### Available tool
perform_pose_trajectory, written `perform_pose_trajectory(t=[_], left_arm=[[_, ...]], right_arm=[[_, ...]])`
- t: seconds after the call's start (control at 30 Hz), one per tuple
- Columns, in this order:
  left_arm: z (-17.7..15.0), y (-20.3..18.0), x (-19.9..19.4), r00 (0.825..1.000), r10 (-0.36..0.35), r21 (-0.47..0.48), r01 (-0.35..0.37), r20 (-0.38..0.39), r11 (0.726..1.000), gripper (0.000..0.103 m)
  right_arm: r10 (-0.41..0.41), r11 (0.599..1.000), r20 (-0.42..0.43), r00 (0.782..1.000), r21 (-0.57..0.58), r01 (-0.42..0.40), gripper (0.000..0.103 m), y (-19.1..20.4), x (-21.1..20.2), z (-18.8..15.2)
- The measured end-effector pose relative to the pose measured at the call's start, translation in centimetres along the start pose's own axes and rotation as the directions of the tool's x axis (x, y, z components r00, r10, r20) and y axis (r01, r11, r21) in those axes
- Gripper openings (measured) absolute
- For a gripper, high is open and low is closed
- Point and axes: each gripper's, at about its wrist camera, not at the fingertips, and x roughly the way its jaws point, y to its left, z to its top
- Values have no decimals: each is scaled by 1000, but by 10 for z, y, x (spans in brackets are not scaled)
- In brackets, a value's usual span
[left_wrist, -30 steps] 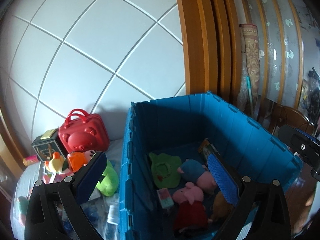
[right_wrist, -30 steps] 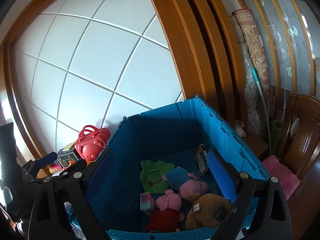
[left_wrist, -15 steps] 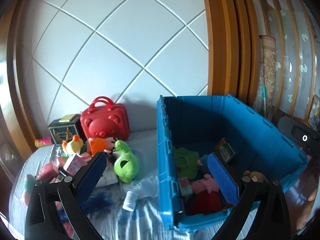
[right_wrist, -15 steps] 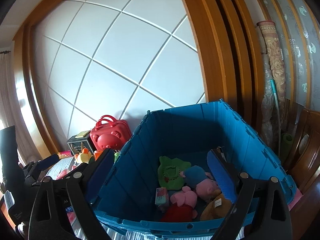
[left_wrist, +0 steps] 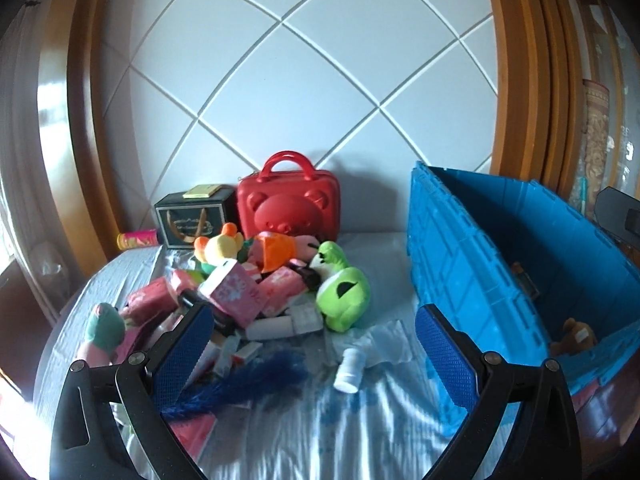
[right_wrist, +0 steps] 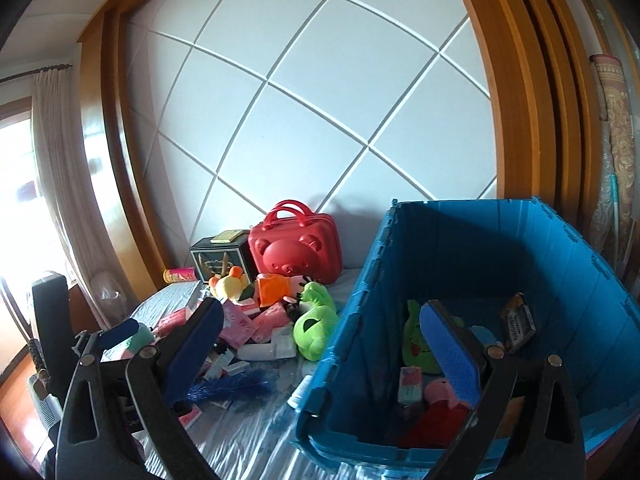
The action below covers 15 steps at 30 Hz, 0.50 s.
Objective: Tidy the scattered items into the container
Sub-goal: 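Withdraw both tools from the crate back toward the pile, then grasp the teal-and-pink plush pig with the left tool while the right tool grasps the green-and-white frog plush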
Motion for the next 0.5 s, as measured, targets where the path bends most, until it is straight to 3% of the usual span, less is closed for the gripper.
perform_pose_trajectory(t=[0.23, 0.5], left_arm=[[-12, 92, 32, 1000, 4, -3, -4, -23, 1000, 102], [-9, 201, 67, 998, 28, 70, -25, -51, 997, 102]], right_arm=[[30, 999, -54, 998, -18, -31, 100, 68, 62, -7], [-16, 1000, -123, 992, 0, 16, 100, 143, 147, -20]])
